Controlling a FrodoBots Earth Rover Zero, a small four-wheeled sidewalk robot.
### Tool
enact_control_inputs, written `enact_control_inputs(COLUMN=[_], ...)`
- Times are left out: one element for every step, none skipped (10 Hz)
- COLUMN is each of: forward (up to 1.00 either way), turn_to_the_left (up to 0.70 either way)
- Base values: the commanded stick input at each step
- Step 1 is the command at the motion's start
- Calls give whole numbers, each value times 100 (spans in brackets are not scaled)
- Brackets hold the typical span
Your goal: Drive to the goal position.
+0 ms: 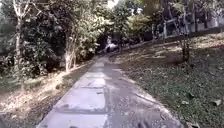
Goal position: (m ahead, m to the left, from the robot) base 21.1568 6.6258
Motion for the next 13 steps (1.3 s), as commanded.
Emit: enact_control_inputs(forward=[50,50,50,50,50,50,50,50,50,50,50,50,50], turn_to_the_left=[0,0,0,0,0,0,0,0,0,0,0,0,0])
